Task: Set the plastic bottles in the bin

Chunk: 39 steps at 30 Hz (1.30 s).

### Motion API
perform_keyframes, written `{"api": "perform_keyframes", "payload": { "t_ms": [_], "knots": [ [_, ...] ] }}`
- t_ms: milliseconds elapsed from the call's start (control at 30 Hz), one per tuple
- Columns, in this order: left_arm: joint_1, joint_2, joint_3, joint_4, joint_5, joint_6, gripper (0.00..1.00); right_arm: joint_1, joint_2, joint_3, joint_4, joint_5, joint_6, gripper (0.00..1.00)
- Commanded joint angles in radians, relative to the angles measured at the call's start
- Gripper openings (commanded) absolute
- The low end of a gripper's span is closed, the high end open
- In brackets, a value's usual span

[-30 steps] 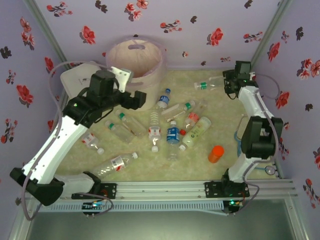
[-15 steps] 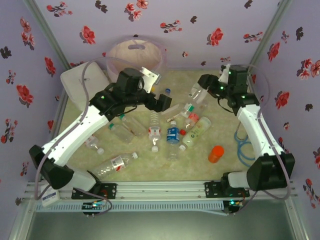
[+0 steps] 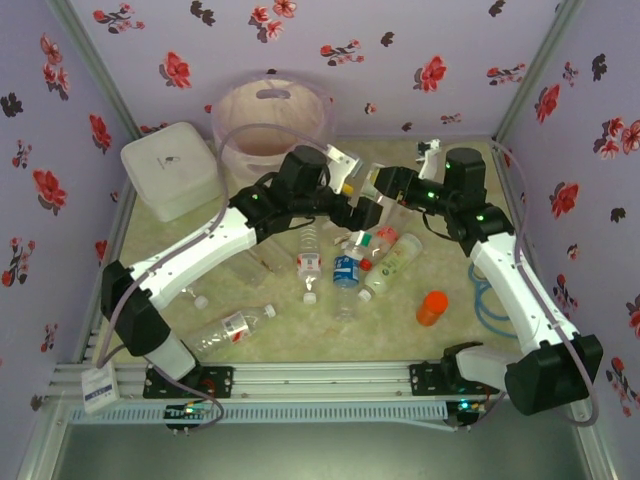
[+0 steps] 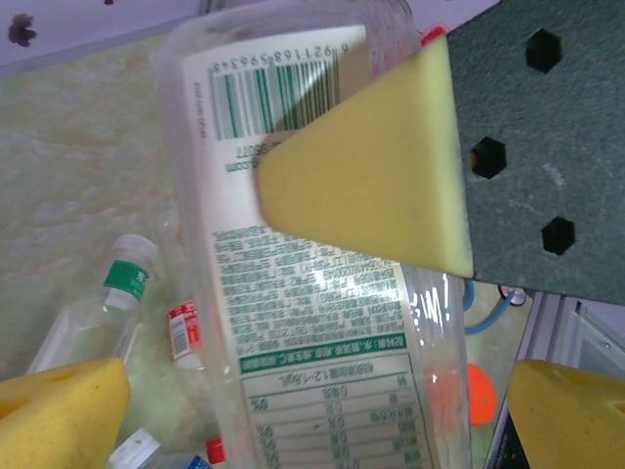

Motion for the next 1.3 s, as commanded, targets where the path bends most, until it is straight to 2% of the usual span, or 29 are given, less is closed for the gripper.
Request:
{"api": "perform_keyframes", "payload": {
  "t_ms": [0, 200, 333, 433, 533, 600, 733, 867, 967, 1033, 1100, 1167, 1267],
  "knots": [
    [-0.01, 0.036, 0.019, 0.025, 0.031, -0.017, 0.94, 0.006, -0.026, -0.01, 0.075, -0.028, 0.028, 0.24],
    [-0.01, 0.053, 0.03, 0.019, 0.027, -0.009, 0.7, 0.006, -0.002, 0.009, 0.085, -0.022, 0.025, 0.29],
    [-0.009, 0.059, 0.038, 0.006, 0.028, -0.011, 0.65, 0.006, 0.005, 0.01, 0.091, -0.015, 0.031, 0.39],
    [-0.003, 0.051, 0.032, 0.005, 0.025, -0.015, 0.62, 0.005, 0.004, 0.04, 0.007, 0.001, -0.024, 0.61],
    [0.016, 0.04, 0.027, 0.006, 0.017, -0.016, 0.6, -0.004, -0.003, 0.125, -0.23, 0.095, -0.162, 0.86],
    [0.037, 0.028, 0.023, 0.005, 0.011, -0.016, 0.58, -0.018, -0.018, 0.167, -0.34, 0.136, -0.231, 0.99],
    [0.079, 0.004, 0.048, -0.018, -0.017, 0.018, 0.54, -0.066, -0.079, 0.173, -0.419, 0.193, -0.257, 0.99],
    [0.126, -0.021, 0.112, -0.03, -0.059, 0.03, 0.48, -0.096, -0.101, 0.162, -0.516, 0.345, -0.254, 0.99],
    [0.159, -0.027, 0.179, -0.03, -0.098, 0.061, 0.43, -0.098, -0.098, 0.141, -0.567, 0.413, -0.255, 0.99],
    [0.194, -0.025, 0.227, -0.027, -0.108, 0.085, 0.33, -0.1, -0.1, 0.128, -0.594, 0.43, -0.254, 0.99],
    [0.244, -0.016, 0.251, 0.008, -0.108, 0.081, 0.16, -0.101, -0.113, 0.106, -0.616, 0.457, -0.259, 0.99],
    [0.284, -0.008, 0.26, 0.057, -0.107, 0.082, 0.03, -0.103, -0.123, 0.08, -0.632, 0.473, -0.267, 0.99],
    [0.335, 0.01, 0.277, 0.129, -0.117, 0.083, 0.0, -0.106, -0.133, 0.051, -0.654, 0.477, -0.261, 0.99]
  ]
}}
